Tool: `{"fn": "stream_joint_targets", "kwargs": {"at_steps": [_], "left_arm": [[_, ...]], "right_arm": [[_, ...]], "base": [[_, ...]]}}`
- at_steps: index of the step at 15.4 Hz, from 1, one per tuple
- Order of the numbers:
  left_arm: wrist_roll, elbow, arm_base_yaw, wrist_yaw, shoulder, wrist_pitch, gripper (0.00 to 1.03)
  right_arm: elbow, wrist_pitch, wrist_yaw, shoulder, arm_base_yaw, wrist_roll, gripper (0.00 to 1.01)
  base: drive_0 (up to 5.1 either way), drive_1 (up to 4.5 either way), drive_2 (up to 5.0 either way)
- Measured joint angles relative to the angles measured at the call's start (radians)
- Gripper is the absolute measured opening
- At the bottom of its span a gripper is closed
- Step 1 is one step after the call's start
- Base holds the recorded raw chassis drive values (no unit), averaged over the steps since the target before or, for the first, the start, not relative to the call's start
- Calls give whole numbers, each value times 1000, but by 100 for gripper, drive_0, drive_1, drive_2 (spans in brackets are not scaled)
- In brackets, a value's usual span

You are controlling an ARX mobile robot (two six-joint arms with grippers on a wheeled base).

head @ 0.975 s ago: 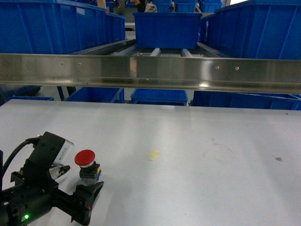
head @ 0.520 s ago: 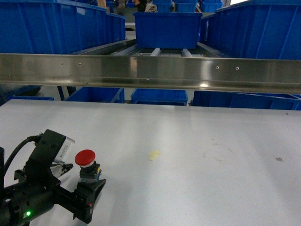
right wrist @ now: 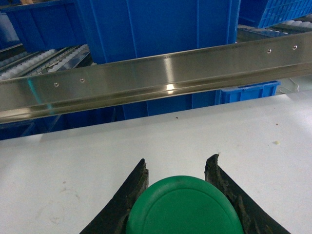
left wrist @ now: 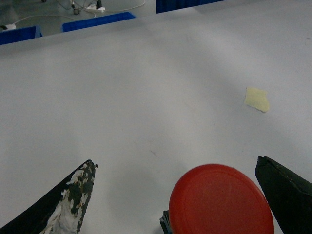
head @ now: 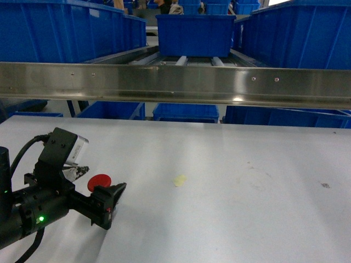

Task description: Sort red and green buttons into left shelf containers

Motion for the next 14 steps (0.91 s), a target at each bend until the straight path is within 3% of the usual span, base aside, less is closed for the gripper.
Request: {"fn": "stream_joint_targets", "kwargs": {"at_steps": [4, 6, 13, 14], "left_arm": [[5, 27, -11, 0, 0, 0, 98], [23, 39, -24, -14, 2, 1, 98], [29, 30, -50, -63, 45, -2, 98], [35, 30, -50, -64, 47, 0, 92]], "right_arm": [[0, 0, 0, 0, 0, 0, 31], [0, 0, 0, 0, 0, 0, 31], [0, 0, 0, 0, 0, 0, 31], [0, 0, 0, 0, 0, 0, 31]], "base": [[0, 0, 0], [0, 0, 0], [0, 0, 0], [0, 0, 0]]}}
